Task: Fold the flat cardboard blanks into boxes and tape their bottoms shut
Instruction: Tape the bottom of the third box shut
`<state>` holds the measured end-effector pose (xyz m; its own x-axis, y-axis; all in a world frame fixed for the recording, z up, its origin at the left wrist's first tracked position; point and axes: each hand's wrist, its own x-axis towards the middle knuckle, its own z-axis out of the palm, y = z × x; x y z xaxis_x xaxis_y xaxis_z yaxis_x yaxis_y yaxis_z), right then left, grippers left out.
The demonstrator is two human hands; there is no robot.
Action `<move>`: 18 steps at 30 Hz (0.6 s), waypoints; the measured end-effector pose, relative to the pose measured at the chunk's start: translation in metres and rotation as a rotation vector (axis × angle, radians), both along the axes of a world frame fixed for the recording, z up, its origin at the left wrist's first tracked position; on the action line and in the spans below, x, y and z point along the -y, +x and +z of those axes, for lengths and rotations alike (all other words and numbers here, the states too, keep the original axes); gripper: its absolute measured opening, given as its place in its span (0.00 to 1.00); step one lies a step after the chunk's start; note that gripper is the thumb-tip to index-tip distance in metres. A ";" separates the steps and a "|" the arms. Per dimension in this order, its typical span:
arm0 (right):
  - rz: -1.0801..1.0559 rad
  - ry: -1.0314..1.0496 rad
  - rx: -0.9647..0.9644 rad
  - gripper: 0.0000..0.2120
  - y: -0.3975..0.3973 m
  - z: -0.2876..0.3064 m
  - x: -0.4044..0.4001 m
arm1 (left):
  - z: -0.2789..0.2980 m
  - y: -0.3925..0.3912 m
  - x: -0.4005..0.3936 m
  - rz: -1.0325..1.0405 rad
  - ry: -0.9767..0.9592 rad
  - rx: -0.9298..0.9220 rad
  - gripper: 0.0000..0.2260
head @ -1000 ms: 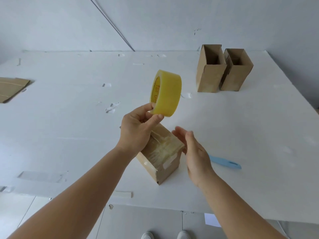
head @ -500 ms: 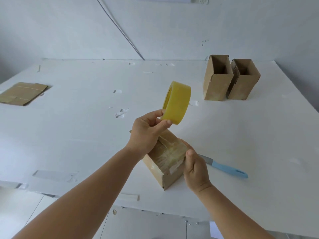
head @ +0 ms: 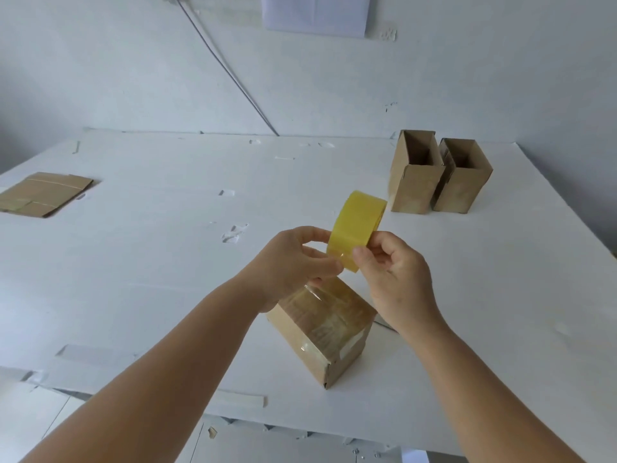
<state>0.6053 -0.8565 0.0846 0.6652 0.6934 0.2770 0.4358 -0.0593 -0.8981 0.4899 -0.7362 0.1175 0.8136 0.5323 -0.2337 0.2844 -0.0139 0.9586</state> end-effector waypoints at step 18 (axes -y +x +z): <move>-0.163 -0.142 0.195 0.10 0.009 -0.001 0.000 | -0.013 0.019 0.014 0.074 0.563 -0.289 0.15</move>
<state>0.6140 -0.8570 0.0839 0.7146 0.6226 0.3188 0.5741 -0.2616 -0.7759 0.5092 -0.7498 0.1048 0.7158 0.6902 -0.1060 0.5502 -0.4639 0.6944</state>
